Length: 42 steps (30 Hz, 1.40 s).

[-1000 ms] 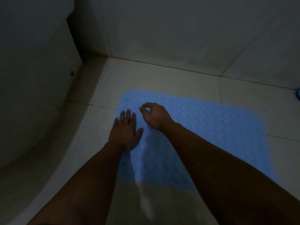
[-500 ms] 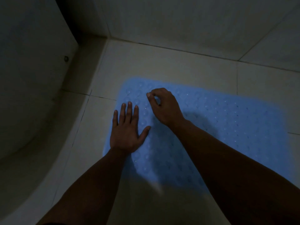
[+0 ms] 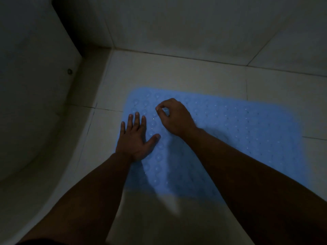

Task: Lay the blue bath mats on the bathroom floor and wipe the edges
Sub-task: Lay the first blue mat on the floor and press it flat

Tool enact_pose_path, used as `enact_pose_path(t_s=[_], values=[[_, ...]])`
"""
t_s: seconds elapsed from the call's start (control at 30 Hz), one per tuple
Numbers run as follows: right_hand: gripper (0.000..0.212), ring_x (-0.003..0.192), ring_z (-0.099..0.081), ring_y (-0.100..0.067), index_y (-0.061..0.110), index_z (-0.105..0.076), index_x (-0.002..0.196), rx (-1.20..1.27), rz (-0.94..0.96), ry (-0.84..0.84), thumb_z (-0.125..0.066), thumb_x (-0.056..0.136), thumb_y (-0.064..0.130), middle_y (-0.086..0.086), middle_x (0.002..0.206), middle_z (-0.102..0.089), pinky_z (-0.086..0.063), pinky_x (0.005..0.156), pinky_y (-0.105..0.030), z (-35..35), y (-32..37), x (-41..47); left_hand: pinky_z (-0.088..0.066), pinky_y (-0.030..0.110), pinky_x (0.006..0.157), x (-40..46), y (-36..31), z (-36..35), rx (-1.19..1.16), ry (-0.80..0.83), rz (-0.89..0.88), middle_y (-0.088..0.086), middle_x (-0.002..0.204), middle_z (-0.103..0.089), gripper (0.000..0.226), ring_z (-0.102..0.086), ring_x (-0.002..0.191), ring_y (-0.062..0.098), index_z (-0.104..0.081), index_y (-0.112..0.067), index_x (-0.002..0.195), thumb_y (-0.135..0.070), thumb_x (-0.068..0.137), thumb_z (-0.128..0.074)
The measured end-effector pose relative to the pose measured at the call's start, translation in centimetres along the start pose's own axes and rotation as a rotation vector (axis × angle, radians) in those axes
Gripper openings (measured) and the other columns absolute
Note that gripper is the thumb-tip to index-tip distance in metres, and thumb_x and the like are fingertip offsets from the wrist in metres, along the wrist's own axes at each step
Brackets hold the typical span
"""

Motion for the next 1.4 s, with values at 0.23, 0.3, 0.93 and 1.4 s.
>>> enact_pose_path(t_s=[0.23, 0.3, 0.93, 1.4], values=[[0.042, 0.135, -0.049, -0.032, 0.017, -0.061, 0.133, -0.195, -0.082, 0.083, -0.049, 0.095, 0.031, -0.013, 0.141, -0.055, -0.044, 0.107, -0.049, -4.4, 1.1, -4.7, -0.042, 0.05, 0.11, -1.0, 1.3, 7.6, -0.033, -0.258, 0.009, 0.013, 0.135, -0.066, 0.054, -0.046, 0.141, 0.037, -0.065, -0.01, 0.13, -0.04, 0.092, -0.041], [0.057, 0.152, -0.023, -0.033, 0.014, -0.04, 0.151, -0.367, -0.059, 0.167, -0.038, 0.098, 0.036, -0.016, 0.162, -0.029, -0.029, 0.118, -0.056, -7.4, 1.1, -6.6, -0.042, 0.052, 0.109, -1.6, 2.0, 7.3, -0.006, -0.268, 0.034, 0.013, 0.138, -0.064, 0.054, -0.044, 0.142, 0.038, -0.064, -0.01, 0.133, -0.036, 0.092, -0.041], [0.096, 0.155, 0.016, -0.03, 0.011, -0.006, 0.161, -0.624, -0.002, 0.178, -0.025, 0.091, 0.073, -0.017, 0.168, 0.012, 0.002, 0.12, -0.065, -12.0, 0.3, -9.6, -0.031, 0.057, 0.116, -2.5, 3.8, 5.6, -0.075, -0.372, 0.117, 0.013, 0.151, -0.051, 0.047, -0.027, 0.151, 0.036, -0.055, -0.015, 0.141, -0.034, 0.1, -0.041], [0.058, 0.151, -0.028, -0.03, 0.018, -0.045, 0.149, -0.038, -0.195, 0.129, -0.052, 0.096, 0.04, -0.012, 0.158, -0.041, -0.028, 0.121, -0.051, -1.0, -2.5, -6.0, -0.033, 0.055, 0.117, -3.9, -2.6, 3.0, -0.084, -0.357, 0.07, 0.016, 0.148, -0.053, 0.054, -0.032, 0.148, 0.041, -0.056, -0.012, 0.141, -0.033, 0.095, -0.035]])
Point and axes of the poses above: each hand's wrist, its own x-axis towards the middle knuckle, its own z-axis out of the back of the hand, y = z × x, the point moved 8 cm from there along x, towards the middle knuckle
